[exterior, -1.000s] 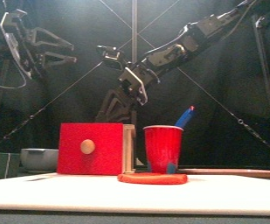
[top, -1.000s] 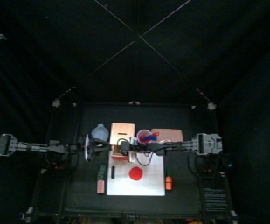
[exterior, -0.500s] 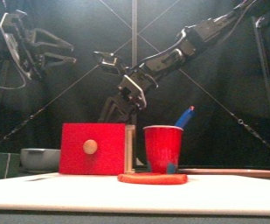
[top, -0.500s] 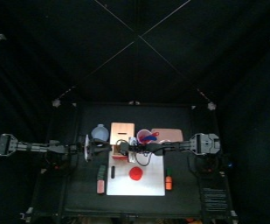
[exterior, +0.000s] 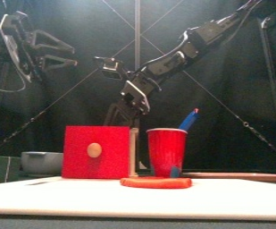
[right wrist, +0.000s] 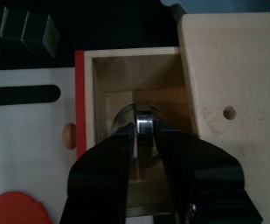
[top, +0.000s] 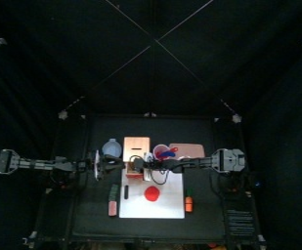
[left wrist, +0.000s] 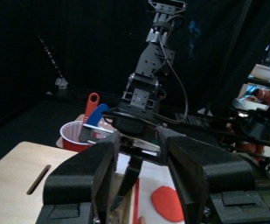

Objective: Get the cutter from the drawer then cut the dough then place the extra dough in the bowl
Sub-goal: Place the cutter on the board

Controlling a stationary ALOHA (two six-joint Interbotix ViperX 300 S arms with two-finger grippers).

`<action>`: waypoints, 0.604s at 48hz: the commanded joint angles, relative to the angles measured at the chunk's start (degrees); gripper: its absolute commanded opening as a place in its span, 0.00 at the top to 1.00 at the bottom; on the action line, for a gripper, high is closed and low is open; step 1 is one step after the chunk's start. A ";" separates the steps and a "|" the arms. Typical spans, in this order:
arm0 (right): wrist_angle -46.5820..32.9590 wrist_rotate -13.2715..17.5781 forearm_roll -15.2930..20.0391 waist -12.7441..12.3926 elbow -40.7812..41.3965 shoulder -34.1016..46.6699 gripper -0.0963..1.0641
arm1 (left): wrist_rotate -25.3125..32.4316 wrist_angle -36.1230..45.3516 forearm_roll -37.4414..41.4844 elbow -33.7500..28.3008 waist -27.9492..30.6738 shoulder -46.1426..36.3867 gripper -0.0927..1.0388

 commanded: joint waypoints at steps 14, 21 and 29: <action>0.09 0.00 -1.58 2.20 -2.29 -3.60 0.54 | 0.26 -0.53 -2.46 0.70 0.79 0.09 0.22; 1.23 0.00 -1.58 3.25 -1.85 -5.71 0.54 | 0.35 -0.53 -3.08 0.97 1.32 0.09 0.22; 1.49 -0.18 -2.20 3.34 -0.79 -8.88 0.54 | 0.26 -0.53 -3.25 0.97 1.67 0.09 0.22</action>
